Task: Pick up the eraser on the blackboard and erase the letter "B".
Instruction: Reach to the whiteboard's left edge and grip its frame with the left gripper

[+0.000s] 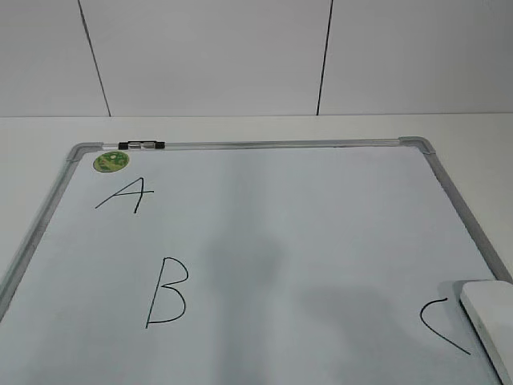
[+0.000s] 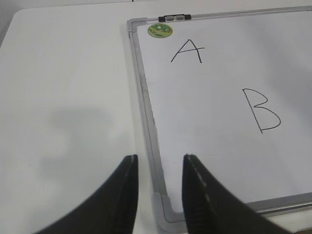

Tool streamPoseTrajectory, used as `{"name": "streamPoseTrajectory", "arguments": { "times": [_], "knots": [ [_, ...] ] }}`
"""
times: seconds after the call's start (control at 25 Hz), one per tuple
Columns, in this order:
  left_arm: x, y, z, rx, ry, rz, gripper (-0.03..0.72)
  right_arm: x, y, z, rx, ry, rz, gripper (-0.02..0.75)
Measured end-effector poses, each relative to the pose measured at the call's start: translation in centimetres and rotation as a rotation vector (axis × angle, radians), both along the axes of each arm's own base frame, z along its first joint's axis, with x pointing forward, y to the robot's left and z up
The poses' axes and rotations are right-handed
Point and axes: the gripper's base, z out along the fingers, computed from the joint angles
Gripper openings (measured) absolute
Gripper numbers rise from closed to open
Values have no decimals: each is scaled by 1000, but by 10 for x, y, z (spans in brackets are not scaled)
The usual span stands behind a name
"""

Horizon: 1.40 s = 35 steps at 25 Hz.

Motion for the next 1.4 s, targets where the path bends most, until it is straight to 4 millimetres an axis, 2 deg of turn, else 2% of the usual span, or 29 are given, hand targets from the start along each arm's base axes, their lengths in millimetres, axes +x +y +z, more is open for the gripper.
{"name": "streamPoseTrajectory", "arguments": {
  "times": [0.88,1.4],
  "knots": [
    [0,0,0,-1,0,-1,237,0,0,0,0,2,0,585],
    [0,-5,2,-55,-11,-35,237,16,10,0,92,143,42,585]
  ]
}}
